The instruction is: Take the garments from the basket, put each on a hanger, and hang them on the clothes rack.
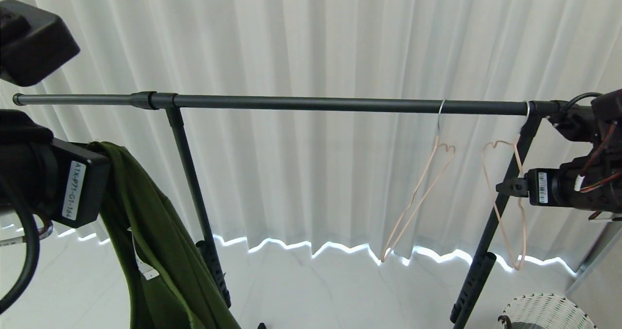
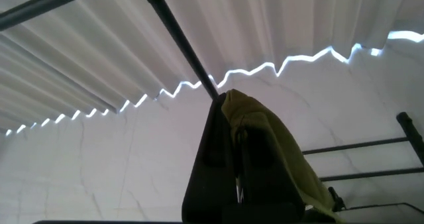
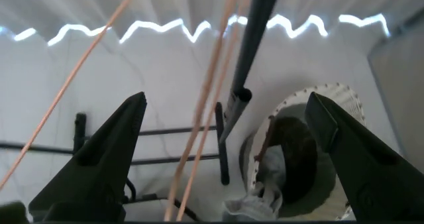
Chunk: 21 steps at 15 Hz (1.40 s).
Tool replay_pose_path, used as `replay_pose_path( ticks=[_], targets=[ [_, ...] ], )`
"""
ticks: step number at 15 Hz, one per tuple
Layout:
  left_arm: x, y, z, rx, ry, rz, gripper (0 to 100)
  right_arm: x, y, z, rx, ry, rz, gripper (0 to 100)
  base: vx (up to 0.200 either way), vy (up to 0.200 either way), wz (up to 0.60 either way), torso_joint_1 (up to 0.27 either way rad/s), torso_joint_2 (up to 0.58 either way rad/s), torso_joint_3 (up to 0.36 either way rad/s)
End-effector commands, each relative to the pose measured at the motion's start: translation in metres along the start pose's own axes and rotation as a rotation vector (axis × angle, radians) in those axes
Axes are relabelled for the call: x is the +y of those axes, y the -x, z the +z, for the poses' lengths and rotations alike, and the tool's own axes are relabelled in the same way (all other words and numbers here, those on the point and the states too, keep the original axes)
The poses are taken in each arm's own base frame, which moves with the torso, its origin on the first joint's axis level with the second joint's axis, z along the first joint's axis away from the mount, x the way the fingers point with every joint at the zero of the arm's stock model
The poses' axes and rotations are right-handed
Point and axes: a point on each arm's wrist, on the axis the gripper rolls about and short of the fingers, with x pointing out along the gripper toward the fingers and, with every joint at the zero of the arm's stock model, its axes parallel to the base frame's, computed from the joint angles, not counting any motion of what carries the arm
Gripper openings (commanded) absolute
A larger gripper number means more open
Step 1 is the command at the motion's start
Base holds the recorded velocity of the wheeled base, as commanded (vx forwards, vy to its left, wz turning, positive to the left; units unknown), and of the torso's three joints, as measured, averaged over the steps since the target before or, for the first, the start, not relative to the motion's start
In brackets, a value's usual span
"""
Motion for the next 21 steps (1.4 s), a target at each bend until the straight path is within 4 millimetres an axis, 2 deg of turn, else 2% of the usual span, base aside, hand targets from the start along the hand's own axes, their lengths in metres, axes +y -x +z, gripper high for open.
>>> replay_pose_path(
  ticks=[1,3,5,13,14,21],
  targets=[
    [0.000,-0.002,-0.008,0.013,-0.005,0.005,0,0.019,-0.029,-0.002,0.055,-0.019,-0.036,100,0.000,0.000,0.00,0.000,0.00,0.000],
    [0.000,-0.001,-0.015,0.011,-0.004,0.005,0,0.032,-0.042,-0.001,0.079,-0.051,-0.080,100,0.000,0.000,0.00,0.000,0.00,0.000],
    [0.001,-0.001,-0.016,0.010,-0.002,0.006,0,0.037,-0.050,0.002,0.098,-0.079,-0.148,100,0.000,0.000,0.00,0.000,0.00,0.000],
    [0.001,0.000,-0.016,0.007,0.002,0.007,0,0.036,-0.048,0.004,0.105,-0.093,-0.166,100,0.000,0.000,0.00,0.000,0.00,0.000],
    [0.003,0.002,-0.017,0.002,0.005,0.007,0,0.036,-0.048,0.004,0.106,-0.099,-0.167,0,0.000,0.000,0.00,0.000,0.00,0.000],
    [0.007,0.007,-0.019,-0.012,0.010,0.007,0,0.034,-0.037,0.008,0.078,-0.111,-0.150,0,0.000,0.000,0.00,0.000,0.00,0.000]
  ],
)
